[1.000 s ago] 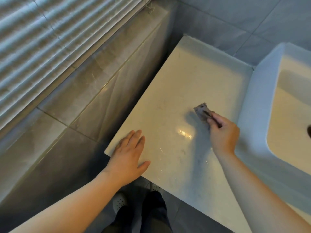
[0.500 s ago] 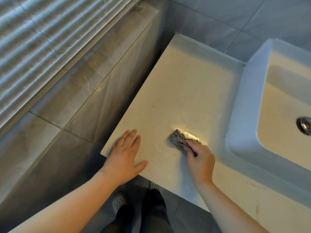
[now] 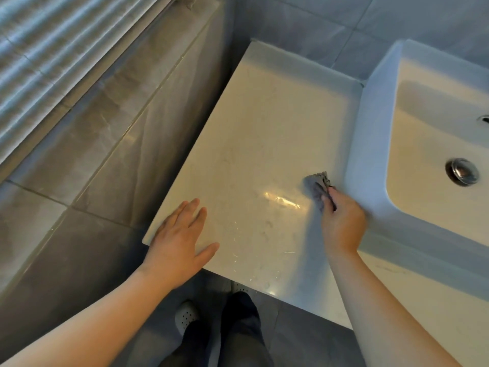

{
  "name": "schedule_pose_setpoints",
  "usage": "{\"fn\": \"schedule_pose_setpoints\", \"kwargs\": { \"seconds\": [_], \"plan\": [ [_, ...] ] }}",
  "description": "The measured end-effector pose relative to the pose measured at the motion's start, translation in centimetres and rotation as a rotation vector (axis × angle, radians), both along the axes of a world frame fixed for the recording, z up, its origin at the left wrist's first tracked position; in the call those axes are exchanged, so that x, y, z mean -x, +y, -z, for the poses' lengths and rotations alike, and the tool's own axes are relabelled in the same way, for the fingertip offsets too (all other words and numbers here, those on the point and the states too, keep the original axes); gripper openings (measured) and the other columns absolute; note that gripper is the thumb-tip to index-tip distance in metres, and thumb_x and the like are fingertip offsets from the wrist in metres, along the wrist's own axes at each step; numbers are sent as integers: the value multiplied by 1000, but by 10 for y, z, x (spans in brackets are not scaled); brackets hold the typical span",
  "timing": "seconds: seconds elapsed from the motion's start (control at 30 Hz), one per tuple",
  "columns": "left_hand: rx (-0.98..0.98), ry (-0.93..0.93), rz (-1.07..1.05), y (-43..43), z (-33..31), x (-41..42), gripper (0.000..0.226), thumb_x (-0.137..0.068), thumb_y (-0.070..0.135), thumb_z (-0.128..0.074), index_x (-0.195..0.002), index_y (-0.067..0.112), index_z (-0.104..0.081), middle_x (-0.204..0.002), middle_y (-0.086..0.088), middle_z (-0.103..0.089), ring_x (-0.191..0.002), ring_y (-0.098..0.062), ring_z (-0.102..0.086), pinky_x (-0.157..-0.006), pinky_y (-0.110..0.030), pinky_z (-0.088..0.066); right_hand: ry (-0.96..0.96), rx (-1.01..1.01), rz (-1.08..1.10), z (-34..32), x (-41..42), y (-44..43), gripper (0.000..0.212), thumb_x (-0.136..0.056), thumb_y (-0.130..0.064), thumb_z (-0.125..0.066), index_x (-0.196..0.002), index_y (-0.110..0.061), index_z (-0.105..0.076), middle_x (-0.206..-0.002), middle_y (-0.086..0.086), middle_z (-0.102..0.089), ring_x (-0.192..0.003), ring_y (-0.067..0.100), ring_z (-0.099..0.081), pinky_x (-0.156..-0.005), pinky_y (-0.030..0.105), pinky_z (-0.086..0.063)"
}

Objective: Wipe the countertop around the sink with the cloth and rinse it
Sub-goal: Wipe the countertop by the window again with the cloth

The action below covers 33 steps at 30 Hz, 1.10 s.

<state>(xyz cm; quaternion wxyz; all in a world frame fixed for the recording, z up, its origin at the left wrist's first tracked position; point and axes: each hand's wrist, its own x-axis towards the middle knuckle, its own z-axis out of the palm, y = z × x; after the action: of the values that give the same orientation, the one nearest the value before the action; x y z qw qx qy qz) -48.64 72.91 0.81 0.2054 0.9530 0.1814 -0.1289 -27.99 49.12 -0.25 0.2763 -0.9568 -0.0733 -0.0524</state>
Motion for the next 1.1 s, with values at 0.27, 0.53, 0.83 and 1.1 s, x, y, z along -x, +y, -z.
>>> {"fn": "schedule_pose_setpoints", "kwargs": {
  "seconds": [0.27, 0.53, 0.83, 1.1],
  "plan": [
    [-13, 35, 48, 3, 0, 1, 94, -76, 76, -14, -152, 21, -10, -159, 4, 12, -146, -16, 9, -118, -36, -10, 96, -322, 272, 11, 29, -5, 30, -90, -16, -60, -120, -15, -66, -115, 0, -69, -106, 19, -62, -90, 28, -46],
    [-50, 81, 85, 4, -3, 1, 96, -77, 79, -21, -152, 22, -1, -158, 5, 18, -145, -16, 14, -116, -33, -3, 142, -317, 29, 0, 99, 11, 29, -84, -14, -70, -112, -24, -70, -99, -18, -68, -86, 11, -64, -77, 21, -47],
    [-35, 130, 84, 2, -17, -8, 89, -86, 69, -38, -152, 18, -7, -160, 0, 9, -147, -21, 5, -118, -35, -8, 182, -604, 166, -40, 73, -19, 28, -83, -9, -71, -109, -20, -70, -91, -21, -67, -80, -17, -61, -72, 1, -43],
    [-54, 167, 78, 0, -18, -11, 91, -85, 69, -39, -152, 17, -7, -160, -1, 9, -147, -20, 5, -119, -37, -12, 95, -219, 164, 7, 40, -68, 27, -85, -20, -68, -111, -14, -71, -98, 4, -73, -95, 25, -62, -82, 34, -51]
  ]
}}
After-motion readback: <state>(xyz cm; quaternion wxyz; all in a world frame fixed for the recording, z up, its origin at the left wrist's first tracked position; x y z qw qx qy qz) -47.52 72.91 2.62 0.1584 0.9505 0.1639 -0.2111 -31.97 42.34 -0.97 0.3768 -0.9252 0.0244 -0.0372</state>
